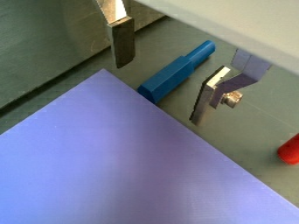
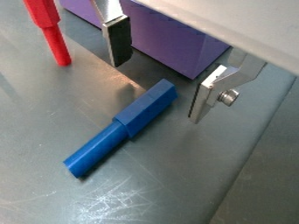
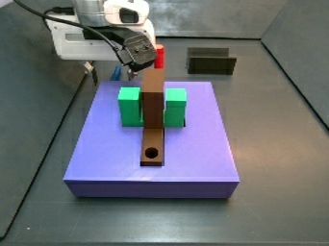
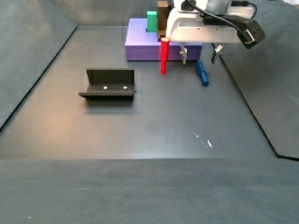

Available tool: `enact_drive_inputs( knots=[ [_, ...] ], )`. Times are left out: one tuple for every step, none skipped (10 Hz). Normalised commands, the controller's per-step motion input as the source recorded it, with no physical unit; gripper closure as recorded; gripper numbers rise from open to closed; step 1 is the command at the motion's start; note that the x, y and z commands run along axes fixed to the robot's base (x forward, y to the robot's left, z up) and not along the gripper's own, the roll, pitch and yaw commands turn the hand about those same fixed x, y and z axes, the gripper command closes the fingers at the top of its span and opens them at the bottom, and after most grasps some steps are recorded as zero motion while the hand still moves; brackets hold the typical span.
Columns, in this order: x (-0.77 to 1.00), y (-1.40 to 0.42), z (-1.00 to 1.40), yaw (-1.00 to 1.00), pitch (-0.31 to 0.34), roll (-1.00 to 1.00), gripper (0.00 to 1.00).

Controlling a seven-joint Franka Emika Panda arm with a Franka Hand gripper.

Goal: Pick up the blue object. Move up. Place the blue object on the fixture. Regrasp the blue object. Move to above the board. Insert the blue object.
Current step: Pick up the blue object.

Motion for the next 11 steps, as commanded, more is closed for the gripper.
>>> enact_drive_inputs(
  knots=[
    [-0.07, 0.08, -0.01, 0.0, -0.057, 0.26, 0.0],
    [-0.09, 0.09, -0.01, 0.0, -0.063, 0.27, 0.0],
    [-0.09, 0.06, -0.09, 0.0, -0.084, 0.32, 0.0],
    [-0.04, 0.0, -0.02, 0.0, -0.077, 0.29, 0.0],
    [-0.02, -0.04, -0.02, 0.0, -0.07, 0.27, 0.0],
    [-0.04, -0.03, -0.06, 0.0, -0.083, 0.28, 0.0],
    [-0.06, -0.04, -0.11, 0.0, -0.1, 0.28, 0.0],
    [-0.07, -0.07, -0.19, 0.0, -0.124, 0.3, 0.0],
    [-0.07, -0.05, -0.2, 0.0, -0.123, 0.3, 0.0],
    [-0.1, 0.0, -0.21, 0.0, -0.123, 0.31, 0.0],
    [-0.03, 0.0, -0.1, 0.0, -0.084, 0.29, 0.0]
  ],
)
